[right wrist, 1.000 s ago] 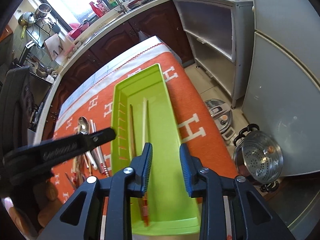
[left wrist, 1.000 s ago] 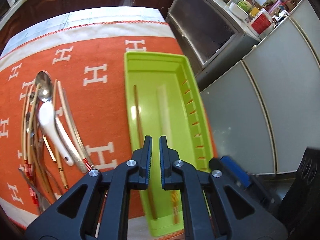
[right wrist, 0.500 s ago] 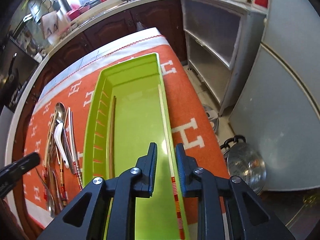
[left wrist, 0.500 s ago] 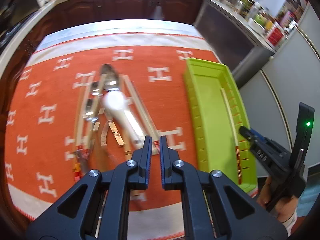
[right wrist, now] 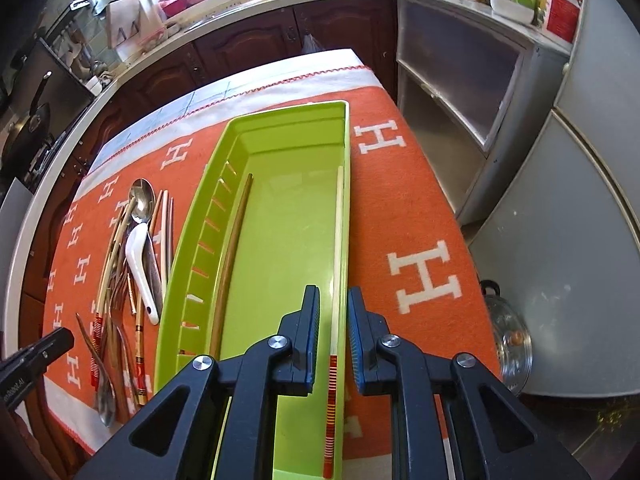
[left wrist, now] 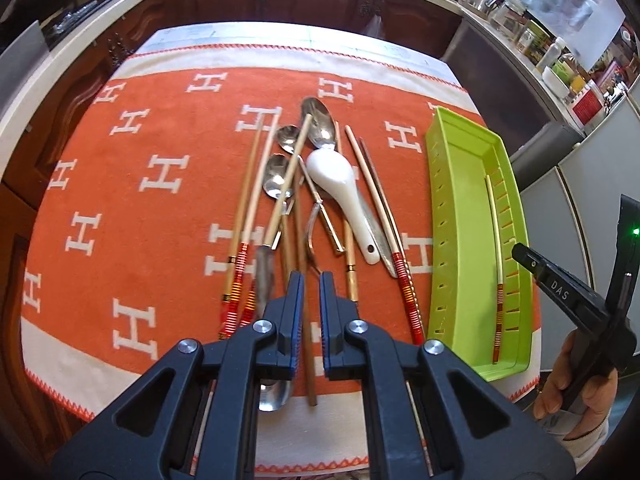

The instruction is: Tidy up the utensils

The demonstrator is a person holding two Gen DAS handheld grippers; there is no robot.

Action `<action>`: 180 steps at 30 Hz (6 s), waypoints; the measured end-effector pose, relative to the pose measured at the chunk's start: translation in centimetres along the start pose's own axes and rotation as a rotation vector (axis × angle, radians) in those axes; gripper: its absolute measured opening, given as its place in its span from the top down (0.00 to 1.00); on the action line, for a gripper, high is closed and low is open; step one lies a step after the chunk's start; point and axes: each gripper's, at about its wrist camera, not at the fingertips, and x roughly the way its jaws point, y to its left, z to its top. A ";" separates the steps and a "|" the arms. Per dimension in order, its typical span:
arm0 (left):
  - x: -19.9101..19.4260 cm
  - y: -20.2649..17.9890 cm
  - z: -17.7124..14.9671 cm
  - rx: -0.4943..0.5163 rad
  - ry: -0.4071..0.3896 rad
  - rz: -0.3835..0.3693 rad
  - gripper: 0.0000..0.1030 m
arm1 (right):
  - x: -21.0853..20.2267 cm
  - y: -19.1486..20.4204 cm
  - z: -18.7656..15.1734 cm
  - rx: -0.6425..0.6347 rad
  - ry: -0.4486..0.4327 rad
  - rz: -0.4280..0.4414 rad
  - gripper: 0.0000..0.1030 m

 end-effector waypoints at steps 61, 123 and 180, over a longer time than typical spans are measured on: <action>3.6 7.1 -1.6 0.012 -0.035 -0.245 0.66 | -2.6 18.7 -4.8 -0.335 0.031 0.213 0.57; -8.3 -0.4 0.9 0.284 -0.224 -0.483 0.99 | -10.7 11.3 -1.9 -0.256 -0.238 0.299 0.98; -2.6 -1.6 -1.8 0.158 -0.089 -0.122 0.53 | -0.8 5.6 -3.4 -0.205 -0.022 0.218 0.75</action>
